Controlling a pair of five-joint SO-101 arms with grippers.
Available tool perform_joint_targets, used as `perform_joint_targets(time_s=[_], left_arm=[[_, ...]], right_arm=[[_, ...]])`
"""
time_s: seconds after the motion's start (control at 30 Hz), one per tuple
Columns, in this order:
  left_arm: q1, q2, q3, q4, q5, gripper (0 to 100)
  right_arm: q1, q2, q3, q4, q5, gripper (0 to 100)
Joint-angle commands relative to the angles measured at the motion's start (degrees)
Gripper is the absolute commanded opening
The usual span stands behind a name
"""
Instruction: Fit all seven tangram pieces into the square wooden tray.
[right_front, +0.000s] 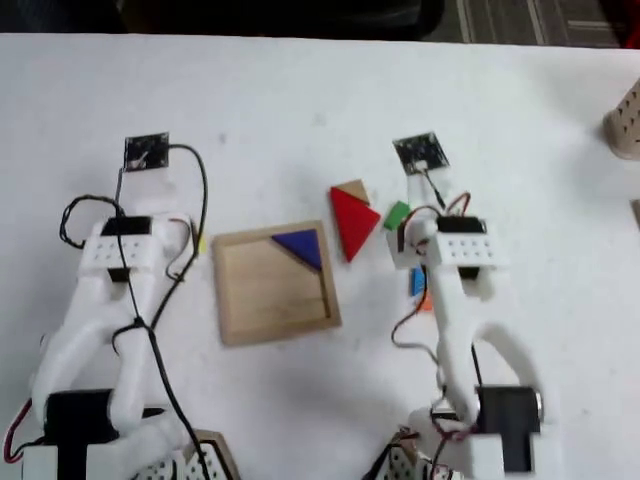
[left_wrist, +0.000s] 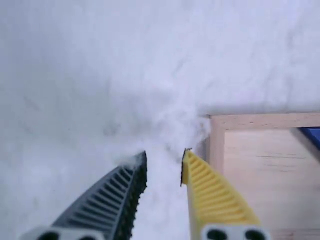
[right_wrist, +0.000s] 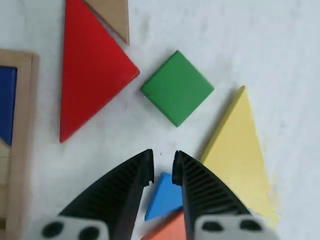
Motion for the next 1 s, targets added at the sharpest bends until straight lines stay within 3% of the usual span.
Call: perform_joint_targets(time_s=[0.0, 0.2, 0.37, 0.6, 0.8, 0.97], left_arm=[[-0.84, -0.40, -3.16, 0.35, 0.53, 15], [-0.57, -0.04, -2.90, 0.35, 0.53, 15], [-0.48, 0.04, -2.73, -1.85, 0.26, 2], [-0.48, 0.04, -2.55, -2.64, 0.18, 4], [-0.48, 0.13, -2.55, -2.90, 0.18, 4], [-0.48, 0.13, -2.55, -2.90, 0.09, 4]], right_arm=[[-0.66, 7.60, -10.20, -1.27, 0.88, 7.8], [-0.22, 18.15, -20.84, 3.03, 1.14, 7.8], [-0.66, 20.26, -24.53, 9.01, 1.23, 15.1], [5.32, 18.68, -22.86, 17.80, 2.46, 17.0], [9.27, 6.64, -7.47, 15.34, 4.66, 17.0], [9.01, -4.97, 6.68, 9.54, 13.10, 17.0]])
